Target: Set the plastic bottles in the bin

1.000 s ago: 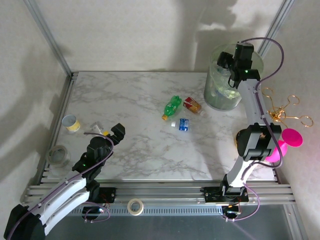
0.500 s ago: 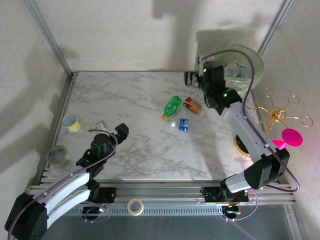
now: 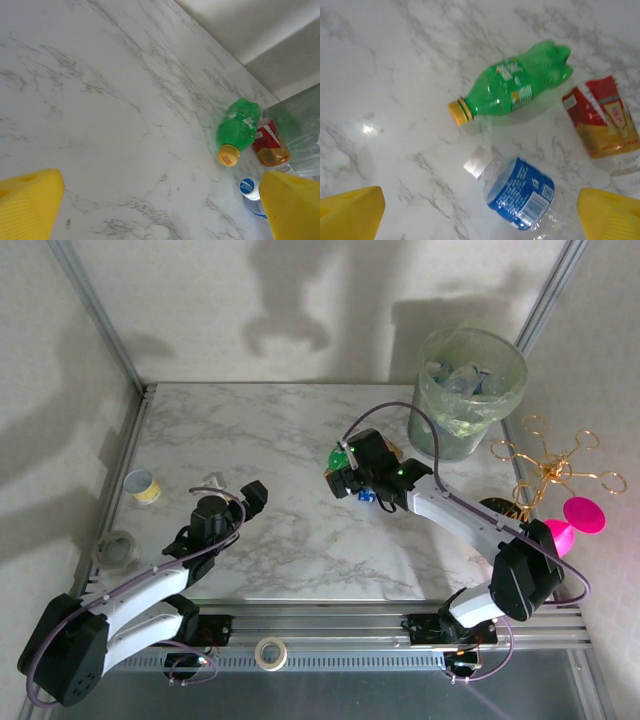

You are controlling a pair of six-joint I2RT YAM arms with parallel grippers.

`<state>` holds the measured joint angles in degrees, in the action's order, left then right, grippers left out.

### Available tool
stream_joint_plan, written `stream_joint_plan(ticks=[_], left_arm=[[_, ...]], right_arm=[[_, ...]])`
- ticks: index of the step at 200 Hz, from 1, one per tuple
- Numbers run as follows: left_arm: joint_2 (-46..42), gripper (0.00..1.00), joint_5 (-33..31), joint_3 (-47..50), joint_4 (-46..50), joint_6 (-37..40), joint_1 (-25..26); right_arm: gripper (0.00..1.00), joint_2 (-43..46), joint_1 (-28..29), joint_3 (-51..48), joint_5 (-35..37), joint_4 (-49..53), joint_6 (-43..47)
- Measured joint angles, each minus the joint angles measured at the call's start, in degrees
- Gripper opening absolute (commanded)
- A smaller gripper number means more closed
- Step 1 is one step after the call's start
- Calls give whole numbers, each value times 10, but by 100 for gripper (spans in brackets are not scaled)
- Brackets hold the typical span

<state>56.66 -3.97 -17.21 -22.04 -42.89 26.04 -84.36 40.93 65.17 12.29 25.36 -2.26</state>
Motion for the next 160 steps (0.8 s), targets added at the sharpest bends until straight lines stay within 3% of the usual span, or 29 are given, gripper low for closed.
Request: stream_joint_plan(ticks=[56,109,160], left_arm=[[30,100,23,-24,-4,0,0],[35,100,35,-32,-4,0,0],[41,100,42,-37,-5,-2,0]], right_arm=[[99,-64,-3,-1,24,24,59],[99,-104,-54,-1,20,23,91],[99,-109,-85,-40,-32,-1,96]])
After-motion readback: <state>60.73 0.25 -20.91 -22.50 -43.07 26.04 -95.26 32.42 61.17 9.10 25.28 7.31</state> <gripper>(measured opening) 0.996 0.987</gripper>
